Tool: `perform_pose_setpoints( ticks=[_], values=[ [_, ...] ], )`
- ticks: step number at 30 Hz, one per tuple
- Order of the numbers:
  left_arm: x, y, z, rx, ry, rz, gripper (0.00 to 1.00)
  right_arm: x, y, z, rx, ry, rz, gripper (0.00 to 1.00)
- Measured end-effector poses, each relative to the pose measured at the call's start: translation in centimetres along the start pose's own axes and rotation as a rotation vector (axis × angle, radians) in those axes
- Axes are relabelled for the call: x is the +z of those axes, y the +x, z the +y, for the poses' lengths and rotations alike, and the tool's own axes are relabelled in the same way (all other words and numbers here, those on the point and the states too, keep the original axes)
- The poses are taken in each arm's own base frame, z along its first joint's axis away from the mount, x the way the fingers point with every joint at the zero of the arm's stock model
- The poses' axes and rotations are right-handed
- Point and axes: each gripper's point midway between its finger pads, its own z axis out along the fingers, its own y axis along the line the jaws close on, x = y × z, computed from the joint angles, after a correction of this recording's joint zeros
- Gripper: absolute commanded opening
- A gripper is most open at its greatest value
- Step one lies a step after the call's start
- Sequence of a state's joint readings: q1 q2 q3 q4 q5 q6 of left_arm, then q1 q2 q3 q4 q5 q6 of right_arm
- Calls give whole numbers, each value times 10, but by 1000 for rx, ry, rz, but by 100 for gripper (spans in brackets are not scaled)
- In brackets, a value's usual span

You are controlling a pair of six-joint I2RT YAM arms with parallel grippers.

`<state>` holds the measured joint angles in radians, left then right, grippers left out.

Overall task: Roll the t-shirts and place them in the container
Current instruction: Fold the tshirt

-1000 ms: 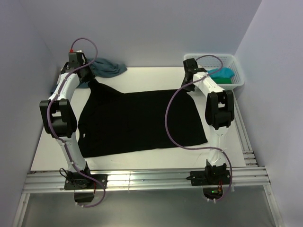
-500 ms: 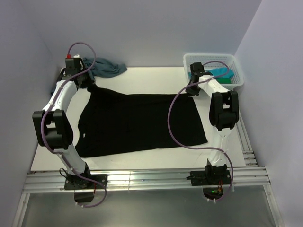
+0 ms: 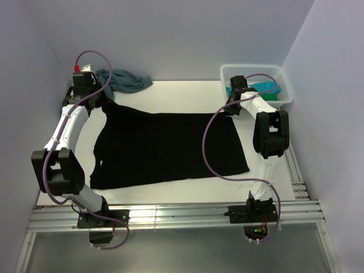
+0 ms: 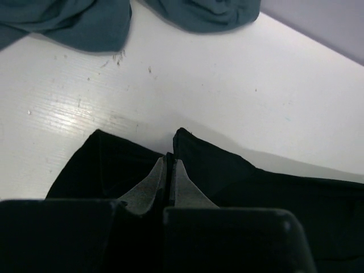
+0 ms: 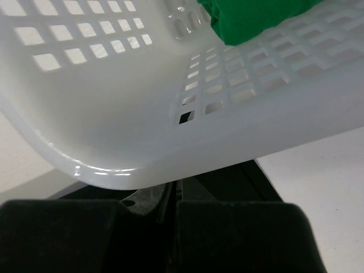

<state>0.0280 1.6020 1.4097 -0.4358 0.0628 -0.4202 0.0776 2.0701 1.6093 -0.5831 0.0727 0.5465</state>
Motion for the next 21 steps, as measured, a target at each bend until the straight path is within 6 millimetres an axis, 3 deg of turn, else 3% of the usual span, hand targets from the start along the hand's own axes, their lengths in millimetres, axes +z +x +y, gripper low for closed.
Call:
perform_pose_setpoints(
  ticks=[5, 21],
  values=[
    [-17, -9, -3, 2, 9, -41, 0, -5, -5, 5, -4, -32, -30, 0],
    [-40, 14, 6, -3, -16, -2, 1, -8, 1, 6, -10, -98, -82, 0]
  ],
)
